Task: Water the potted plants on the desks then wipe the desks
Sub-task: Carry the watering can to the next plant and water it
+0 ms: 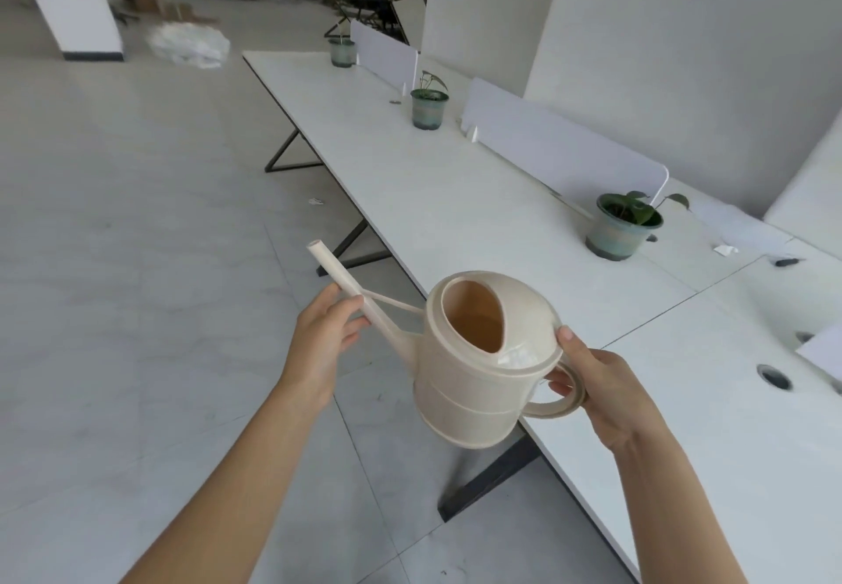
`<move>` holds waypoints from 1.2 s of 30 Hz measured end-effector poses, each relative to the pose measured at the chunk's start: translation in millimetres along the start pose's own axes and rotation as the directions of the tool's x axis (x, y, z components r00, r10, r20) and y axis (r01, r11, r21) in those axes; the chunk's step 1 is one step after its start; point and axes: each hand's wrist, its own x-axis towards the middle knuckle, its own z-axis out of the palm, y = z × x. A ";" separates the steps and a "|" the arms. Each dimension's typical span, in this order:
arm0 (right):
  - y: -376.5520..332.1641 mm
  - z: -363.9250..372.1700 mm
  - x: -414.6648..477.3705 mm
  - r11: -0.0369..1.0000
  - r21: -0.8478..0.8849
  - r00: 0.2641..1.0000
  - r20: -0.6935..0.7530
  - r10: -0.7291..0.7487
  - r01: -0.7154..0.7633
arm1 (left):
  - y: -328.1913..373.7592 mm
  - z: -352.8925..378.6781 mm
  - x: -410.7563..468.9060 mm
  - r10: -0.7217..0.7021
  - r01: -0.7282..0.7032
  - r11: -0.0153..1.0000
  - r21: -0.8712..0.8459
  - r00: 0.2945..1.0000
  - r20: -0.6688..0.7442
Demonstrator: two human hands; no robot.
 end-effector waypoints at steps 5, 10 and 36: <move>-8.7 15.3 58.8 0.999 0.018 0.999 -0.022 0.028 -0.028 | 4.5 7.7 66.6 -0.014 0.014 1.000 -0.009 1.000 0.002; -12.5 36.4 112.1 0.999 0.000 0.996 -0.076 0.051 -0.052 | 4.6 5.4 142.9 -0.039 0.039 0.999 -0.002 0.996 0.075; -22.7 37.3 249.5 0.977 0.207 0.755 -0.632 0.172 -0.049 | 6.5 162.3 407.1 -0.283 0.124 0.951 0.284 0.721 0.632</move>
